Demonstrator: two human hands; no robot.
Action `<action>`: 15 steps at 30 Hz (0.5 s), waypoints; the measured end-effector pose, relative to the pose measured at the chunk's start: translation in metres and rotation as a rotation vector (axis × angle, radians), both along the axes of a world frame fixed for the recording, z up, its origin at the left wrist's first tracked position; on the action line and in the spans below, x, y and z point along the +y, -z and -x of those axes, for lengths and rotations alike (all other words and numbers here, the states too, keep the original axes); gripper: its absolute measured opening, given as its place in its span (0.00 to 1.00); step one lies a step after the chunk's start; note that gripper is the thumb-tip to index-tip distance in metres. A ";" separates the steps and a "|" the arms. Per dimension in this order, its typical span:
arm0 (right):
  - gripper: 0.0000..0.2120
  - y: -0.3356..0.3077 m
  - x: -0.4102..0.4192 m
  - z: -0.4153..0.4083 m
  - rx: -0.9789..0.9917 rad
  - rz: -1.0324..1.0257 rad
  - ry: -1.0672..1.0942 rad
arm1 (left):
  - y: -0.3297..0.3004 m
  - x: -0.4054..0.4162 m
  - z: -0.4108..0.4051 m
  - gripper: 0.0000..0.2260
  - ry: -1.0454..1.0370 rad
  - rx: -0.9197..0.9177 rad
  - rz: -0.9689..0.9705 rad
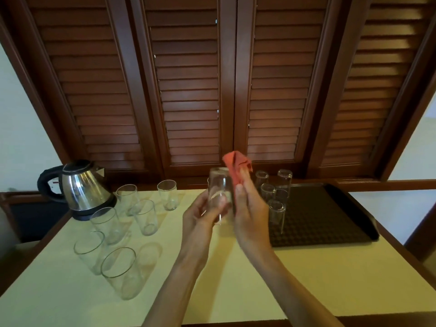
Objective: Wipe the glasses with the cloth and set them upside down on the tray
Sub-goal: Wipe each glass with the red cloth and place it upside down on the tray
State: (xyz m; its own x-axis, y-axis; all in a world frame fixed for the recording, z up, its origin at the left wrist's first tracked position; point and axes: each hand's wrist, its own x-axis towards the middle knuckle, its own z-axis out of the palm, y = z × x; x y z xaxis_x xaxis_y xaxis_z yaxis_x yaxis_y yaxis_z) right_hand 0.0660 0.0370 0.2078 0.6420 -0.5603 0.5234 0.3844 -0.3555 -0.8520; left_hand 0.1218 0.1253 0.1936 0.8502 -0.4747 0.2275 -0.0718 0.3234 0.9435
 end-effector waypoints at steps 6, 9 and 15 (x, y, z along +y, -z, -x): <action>0.20 0.021 0.003 -0.005 0.007 0.100 0.005 | -0.006 0.001 0.002 0.19 0.053 0.090 0.113; 0.22 0.006 -0.001 -0.008 0.039 0.205 0.024 | -0.003 -0.002 0.006 0.18 0.051 0.131 0.120; 0.20 0.023 0.008 -0.003 0.018 0.124 0.013 | -0.002 0.001 -0.007 0.19 0.081 0.095 0.157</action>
